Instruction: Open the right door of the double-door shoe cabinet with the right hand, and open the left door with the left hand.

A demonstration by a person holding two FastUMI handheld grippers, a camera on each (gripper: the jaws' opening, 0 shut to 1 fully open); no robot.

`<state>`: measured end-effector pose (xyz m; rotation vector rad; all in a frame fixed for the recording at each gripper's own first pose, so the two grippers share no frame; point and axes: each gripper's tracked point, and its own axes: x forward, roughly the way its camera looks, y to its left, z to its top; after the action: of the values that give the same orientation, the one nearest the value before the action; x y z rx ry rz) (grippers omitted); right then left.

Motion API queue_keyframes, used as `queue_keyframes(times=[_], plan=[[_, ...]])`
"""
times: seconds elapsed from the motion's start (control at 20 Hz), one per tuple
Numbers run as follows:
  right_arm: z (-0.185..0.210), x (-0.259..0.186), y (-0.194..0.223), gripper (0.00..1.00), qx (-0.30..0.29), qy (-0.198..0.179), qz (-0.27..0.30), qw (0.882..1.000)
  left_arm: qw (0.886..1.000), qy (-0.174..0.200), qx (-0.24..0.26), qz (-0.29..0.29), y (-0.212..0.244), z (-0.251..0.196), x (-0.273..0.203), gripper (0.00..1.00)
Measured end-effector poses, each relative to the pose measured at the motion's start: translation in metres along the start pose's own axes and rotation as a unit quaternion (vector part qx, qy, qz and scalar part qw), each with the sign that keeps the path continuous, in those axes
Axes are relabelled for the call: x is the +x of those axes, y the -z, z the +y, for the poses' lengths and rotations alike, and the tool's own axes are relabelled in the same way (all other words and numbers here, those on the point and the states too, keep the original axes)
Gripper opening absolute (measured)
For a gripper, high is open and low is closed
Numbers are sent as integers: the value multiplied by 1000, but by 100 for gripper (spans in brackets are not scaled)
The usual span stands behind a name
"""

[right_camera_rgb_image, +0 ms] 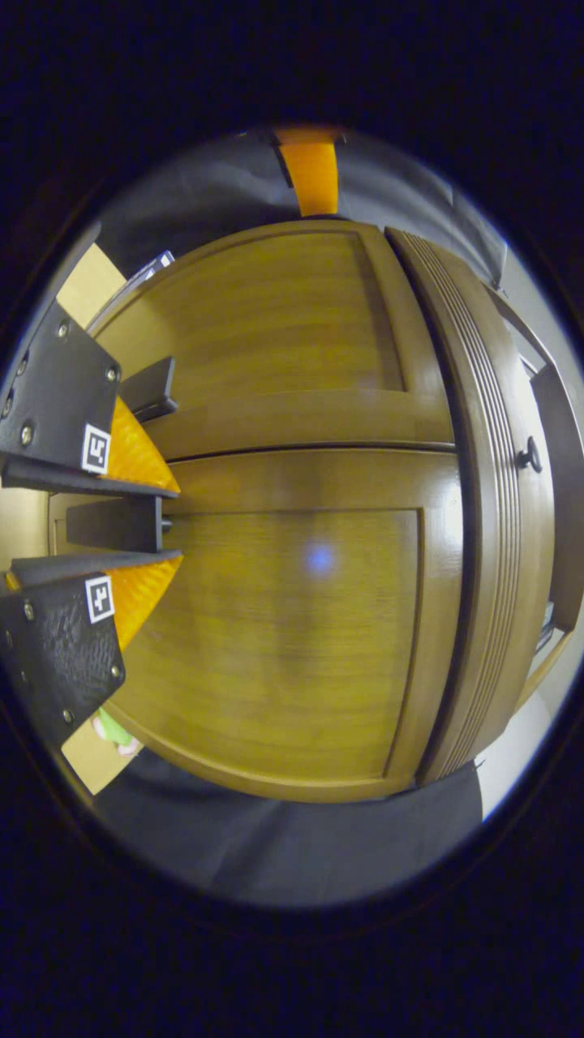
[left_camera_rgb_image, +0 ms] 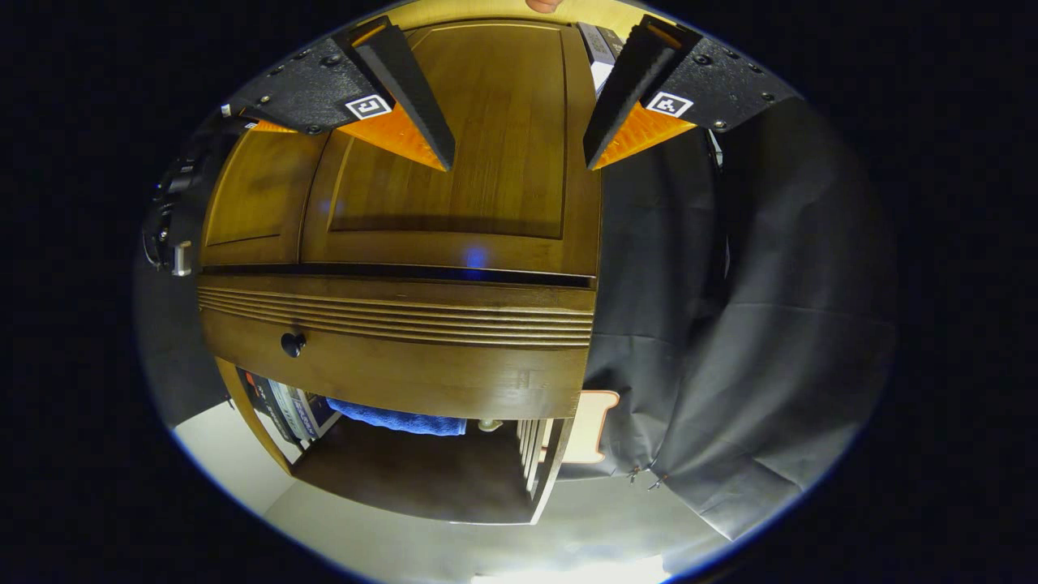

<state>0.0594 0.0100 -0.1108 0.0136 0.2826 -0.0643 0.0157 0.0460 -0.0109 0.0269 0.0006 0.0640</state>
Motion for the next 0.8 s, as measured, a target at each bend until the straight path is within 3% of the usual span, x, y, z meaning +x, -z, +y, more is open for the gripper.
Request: queue_keyframes(times=[0.8], plan=[[-23, -68, 9, 26, 6, 33, -2, 999, 1000, 24, -20, -2, -9, -23, -26, 97]])
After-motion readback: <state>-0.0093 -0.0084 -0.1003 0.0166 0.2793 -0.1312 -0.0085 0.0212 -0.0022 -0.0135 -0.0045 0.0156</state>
